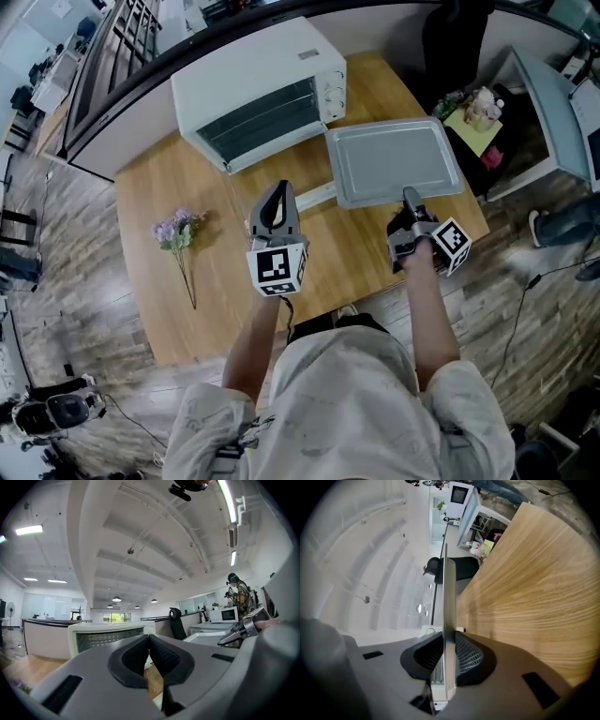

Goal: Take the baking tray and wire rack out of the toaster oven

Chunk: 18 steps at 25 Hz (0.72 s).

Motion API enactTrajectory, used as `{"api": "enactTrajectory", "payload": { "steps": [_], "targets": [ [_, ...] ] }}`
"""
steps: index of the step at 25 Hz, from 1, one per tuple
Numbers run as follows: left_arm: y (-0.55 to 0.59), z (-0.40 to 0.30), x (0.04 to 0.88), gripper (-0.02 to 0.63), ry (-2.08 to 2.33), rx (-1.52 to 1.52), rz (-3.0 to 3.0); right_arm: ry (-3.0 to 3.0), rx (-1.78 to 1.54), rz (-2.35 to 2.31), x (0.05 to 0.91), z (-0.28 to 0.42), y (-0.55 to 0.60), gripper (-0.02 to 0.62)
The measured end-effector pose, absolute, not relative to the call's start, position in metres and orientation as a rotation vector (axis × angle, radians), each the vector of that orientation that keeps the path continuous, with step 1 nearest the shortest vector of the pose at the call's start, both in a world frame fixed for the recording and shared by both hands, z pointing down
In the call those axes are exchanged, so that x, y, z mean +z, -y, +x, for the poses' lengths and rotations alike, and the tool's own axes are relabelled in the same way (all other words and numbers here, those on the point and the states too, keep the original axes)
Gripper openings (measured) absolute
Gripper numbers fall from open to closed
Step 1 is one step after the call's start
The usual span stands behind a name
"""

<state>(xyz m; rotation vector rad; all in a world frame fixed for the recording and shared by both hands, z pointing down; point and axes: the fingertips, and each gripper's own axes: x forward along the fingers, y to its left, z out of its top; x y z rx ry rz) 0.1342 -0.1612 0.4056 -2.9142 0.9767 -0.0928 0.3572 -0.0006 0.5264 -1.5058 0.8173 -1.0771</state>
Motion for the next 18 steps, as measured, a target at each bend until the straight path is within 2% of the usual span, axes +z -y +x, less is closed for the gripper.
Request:
{"api": "enactTrajectory", "payload": {
  "steps": [10,18],
  "targets": [
    [0.126,0.201,0.416,0.015,-0.726,-0.105,-3.004,-0.624,-0.986,-1.548,0.543,0.391,-0.075,0.091],
    [0.117,0.214,0.422,0.015,-0.653,-0.133,-3.027,-0.55,-0.96,-1.548,0.551,0.395,-0.096,0.09]
  ]
}}
